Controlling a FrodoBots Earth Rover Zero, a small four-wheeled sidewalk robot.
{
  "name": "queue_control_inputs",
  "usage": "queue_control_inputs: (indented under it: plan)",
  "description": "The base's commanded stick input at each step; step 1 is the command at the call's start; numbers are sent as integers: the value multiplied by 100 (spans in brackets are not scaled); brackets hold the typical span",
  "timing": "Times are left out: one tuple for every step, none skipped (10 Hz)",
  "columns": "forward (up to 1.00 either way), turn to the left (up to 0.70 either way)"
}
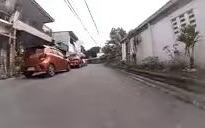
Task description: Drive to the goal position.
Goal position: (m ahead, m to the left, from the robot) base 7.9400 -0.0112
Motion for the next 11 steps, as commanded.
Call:
queue_control_inputs:
  plan:
    - [70, 0]
    - [70, 0]
    - [70, 0]
    - [70, 0]
    - [70, 0]
    - [70, 0]
    - [70, 0]
    - [70, 0]
    - [70, 0]
    - [70, 0]
    - [70, 0]
